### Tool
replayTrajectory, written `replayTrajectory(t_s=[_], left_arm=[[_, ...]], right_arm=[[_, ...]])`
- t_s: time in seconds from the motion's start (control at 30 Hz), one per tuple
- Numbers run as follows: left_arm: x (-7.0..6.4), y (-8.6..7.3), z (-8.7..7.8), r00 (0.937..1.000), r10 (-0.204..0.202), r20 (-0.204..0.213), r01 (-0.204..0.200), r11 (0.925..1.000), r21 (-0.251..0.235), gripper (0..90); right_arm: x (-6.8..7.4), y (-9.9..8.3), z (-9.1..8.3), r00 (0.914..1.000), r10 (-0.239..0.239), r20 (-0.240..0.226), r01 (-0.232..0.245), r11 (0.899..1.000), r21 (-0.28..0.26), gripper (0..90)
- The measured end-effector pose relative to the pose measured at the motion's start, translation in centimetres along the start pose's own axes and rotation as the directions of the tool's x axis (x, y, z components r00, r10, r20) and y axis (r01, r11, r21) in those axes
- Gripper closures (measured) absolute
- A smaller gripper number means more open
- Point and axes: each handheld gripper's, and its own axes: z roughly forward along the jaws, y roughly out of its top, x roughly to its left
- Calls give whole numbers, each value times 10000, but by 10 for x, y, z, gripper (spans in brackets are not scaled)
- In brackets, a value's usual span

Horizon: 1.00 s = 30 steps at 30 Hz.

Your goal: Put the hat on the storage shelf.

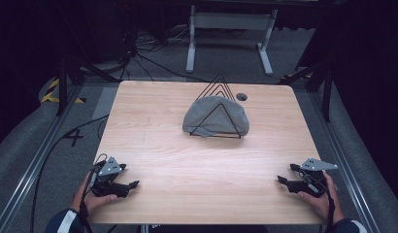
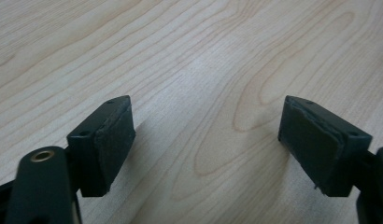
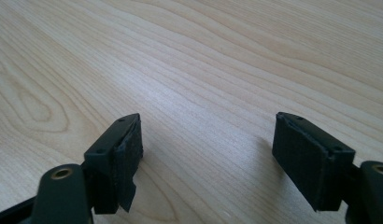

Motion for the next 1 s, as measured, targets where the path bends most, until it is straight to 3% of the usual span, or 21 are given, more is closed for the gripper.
replayTrajectory(t_s=[0.3, 0.33, 0.5, 1.0], left_arm=[[0, 0, 0, 9999, -79, -141, 79, 10000, 51, 164], [1, 0, 0, 9998, 74, -176, -73, 9999, 87, 162], [1, 0, 0, 9999, -93, -140, 94, 9999, 87, 154], [1, 1, 0, 9999, -96, -110, 97, 9999, 111, 152]], right_arm=[[1, 1, 2, 9997, 220, 114, -220, 9998, 24, 210], [1, 1, 2, 9997, 199, 125, -199, 9998, 32, 210], [1, 1, 2, 9997, 179, 136, -180, 9998, 41, 207], [1, 1, 2, 9995, 260, 198, -260, 9997, 33, 202]])
